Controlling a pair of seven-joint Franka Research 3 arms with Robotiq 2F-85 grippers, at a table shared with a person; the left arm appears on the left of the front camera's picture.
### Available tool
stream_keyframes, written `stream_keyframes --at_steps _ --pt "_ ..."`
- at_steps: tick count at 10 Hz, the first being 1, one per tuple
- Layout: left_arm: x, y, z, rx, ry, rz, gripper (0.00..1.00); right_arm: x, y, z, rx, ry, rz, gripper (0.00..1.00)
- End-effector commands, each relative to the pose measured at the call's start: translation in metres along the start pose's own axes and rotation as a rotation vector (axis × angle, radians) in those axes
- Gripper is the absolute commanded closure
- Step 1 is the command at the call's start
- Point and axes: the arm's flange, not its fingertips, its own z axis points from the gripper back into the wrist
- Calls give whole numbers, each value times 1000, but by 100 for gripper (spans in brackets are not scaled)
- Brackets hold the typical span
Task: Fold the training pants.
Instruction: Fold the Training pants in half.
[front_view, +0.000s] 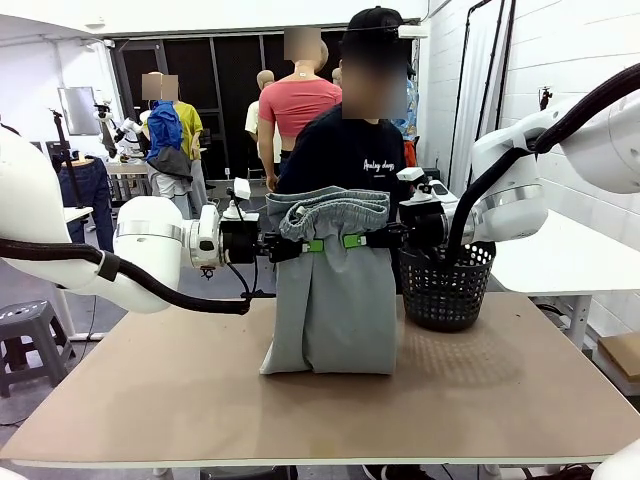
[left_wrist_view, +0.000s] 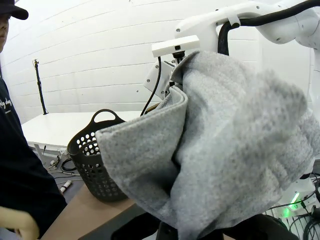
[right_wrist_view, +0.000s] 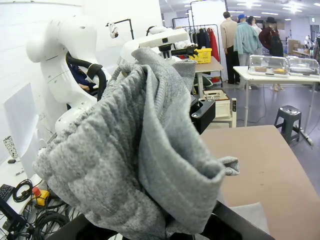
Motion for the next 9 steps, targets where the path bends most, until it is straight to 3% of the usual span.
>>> stream_keyframes --at_steps 1,9 --pt "3 0 0 11 -8 -20 100 0 2 -2 -6 -22 -10 100" --pt "3 0 0 11 -8 -20 100 0 2 -2 -6 -22 -10 100"
